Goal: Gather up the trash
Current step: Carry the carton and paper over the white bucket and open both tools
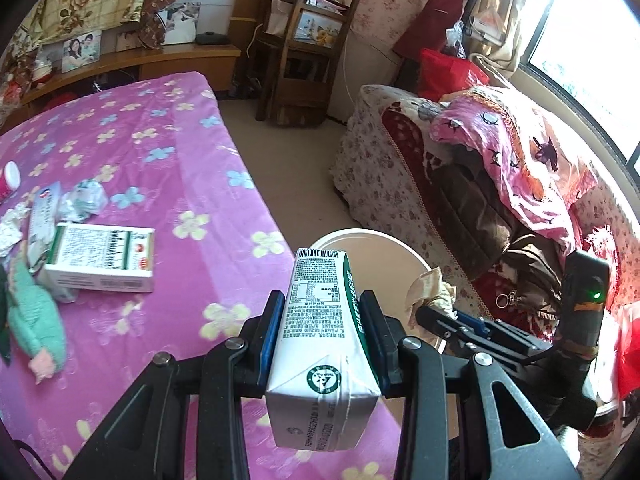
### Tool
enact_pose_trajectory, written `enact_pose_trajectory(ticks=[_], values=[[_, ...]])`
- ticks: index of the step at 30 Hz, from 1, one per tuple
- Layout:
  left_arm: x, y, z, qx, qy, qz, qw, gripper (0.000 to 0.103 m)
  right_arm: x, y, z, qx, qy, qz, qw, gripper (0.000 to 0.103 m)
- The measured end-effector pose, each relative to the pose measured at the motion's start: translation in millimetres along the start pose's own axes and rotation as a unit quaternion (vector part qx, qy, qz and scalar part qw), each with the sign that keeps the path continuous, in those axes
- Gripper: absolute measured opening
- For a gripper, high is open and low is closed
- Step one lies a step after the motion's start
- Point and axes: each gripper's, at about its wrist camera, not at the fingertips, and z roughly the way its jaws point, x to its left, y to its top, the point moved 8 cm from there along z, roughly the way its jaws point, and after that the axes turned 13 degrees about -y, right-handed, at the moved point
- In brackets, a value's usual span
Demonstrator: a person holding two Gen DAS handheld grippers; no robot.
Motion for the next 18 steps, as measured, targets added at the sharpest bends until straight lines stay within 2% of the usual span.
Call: enact_pose_trajectory(ticks=[14,15,17,18], values=[[-21.1,3.1,49.9,0.021,-0.025,0.004,0.9995,0.04,-42.0,-5.0,33.1,0.03,-0.03,0.041,0.998,0.034],[-21.6,2.3,51.5,0.022,-0.027,0.004,0.9994,0.041,-43.8,-4.7,34.8,0.03,-0.033,0.043,0.998,0.037],[-21.3,0.8,53.9,0.025,-0.025,0.006,0.9994,0.053,-46.6,-5.6,38.5,0.033,-0.035,0.05,0.998,0.06],[-19.9,0.1,53.4,0.023,-0.023,0.006,0.9994,0.063,-47.8,-6.0,39.0,0.031,-0.031,0.057,0.997,0.072]])
